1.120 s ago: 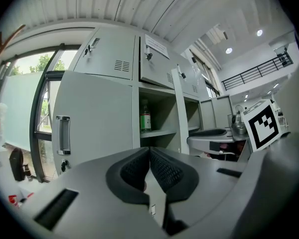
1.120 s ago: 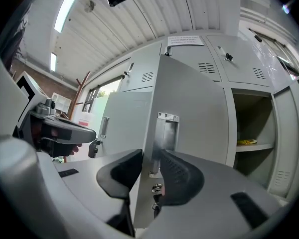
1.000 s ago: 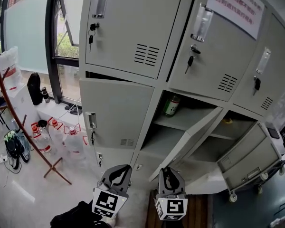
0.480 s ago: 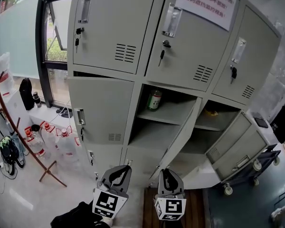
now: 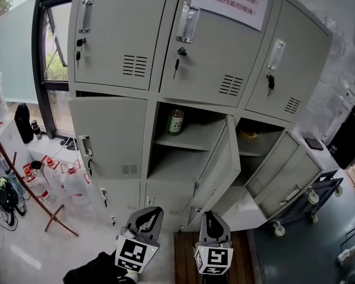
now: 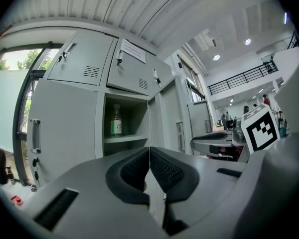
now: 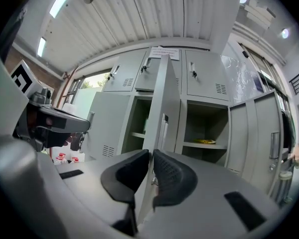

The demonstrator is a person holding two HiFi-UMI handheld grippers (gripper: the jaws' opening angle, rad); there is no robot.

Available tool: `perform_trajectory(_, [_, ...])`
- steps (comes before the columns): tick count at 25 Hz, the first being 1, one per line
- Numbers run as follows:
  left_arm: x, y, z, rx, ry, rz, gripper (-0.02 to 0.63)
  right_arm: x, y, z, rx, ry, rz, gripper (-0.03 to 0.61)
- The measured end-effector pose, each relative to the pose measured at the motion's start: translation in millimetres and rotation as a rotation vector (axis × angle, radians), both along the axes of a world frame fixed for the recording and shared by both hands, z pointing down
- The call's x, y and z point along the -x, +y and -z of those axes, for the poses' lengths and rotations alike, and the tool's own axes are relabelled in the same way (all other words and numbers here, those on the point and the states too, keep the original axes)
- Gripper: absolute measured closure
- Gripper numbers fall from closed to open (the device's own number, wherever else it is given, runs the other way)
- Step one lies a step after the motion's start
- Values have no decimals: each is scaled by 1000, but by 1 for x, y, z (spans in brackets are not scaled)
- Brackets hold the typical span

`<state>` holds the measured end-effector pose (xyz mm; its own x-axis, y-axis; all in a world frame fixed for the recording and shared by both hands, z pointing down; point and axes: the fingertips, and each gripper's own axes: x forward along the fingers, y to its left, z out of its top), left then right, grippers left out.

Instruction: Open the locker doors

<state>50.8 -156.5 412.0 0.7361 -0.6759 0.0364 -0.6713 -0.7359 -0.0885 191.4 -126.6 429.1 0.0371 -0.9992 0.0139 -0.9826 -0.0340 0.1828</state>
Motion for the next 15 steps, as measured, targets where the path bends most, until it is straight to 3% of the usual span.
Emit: perform_trajectory(15, [-63, 4, -4, 3, -15, -93, 589, -74, 21, -2, -7, -18, -135, 538])
